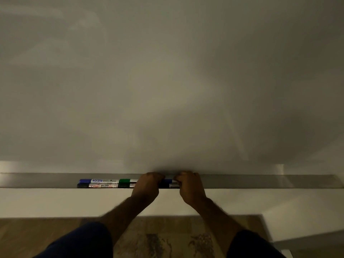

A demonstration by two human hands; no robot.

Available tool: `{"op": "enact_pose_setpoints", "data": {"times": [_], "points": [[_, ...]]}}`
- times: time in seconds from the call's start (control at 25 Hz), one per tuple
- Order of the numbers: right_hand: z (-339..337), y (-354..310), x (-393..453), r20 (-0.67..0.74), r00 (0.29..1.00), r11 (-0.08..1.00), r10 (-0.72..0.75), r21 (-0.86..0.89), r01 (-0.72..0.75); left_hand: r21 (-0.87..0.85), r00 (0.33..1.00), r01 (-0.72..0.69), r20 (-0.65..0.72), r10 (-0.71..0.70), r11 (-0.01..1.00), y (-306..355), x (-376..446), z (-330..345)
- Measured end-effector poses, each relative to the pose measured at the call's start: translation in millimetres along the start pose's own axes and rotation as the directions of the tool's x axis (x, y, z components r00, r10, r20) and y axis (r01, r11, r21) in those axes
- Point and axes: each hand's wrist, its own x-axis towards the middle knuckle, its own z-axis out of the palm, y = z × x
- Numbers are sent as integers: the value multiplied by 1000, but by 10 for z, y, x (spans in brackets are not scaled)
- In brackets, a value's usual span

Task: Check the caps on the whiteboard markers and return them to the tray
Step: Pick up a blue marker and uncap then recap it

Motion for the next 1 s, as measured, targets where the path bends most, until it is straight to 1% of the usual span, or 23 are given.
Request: {"op": "enact_pose_setpoints", "data": {"times": [0.12,0.24,0.44,0.68,0.76,0.92,1.0], "points": [[42,-2,20,14,1000,1000,-5,5,5,-11,1000,-10,-20,10,1000,-55,-19,18],[68,-22,42,31,999,1000,-21,-6,21,-13,997,-15,-72,14,1000,-177,-59,21],[77,-49,40,41,999,1000,-17,-14,18,5,998,7,-56,-6,1000,-304,-97,-15],[40,-166,44,56,998,999,-20,-28,22,7,996,-17,-91,18,1000,-353,-138,-63],[29,-184,26,49,999,999,-13,-41,15,24,994,-38,-102,40,999,-395,-164,-88],[-30,-232,-36,-17,1000,998,23,-53,-24,63,991,-66,-113,73,996,-498,-263,-165],[-88,-293,-57,-57,998,999,6,-43,-8,85,984,-96,-140,108,992,-533,-316,-225]]}}
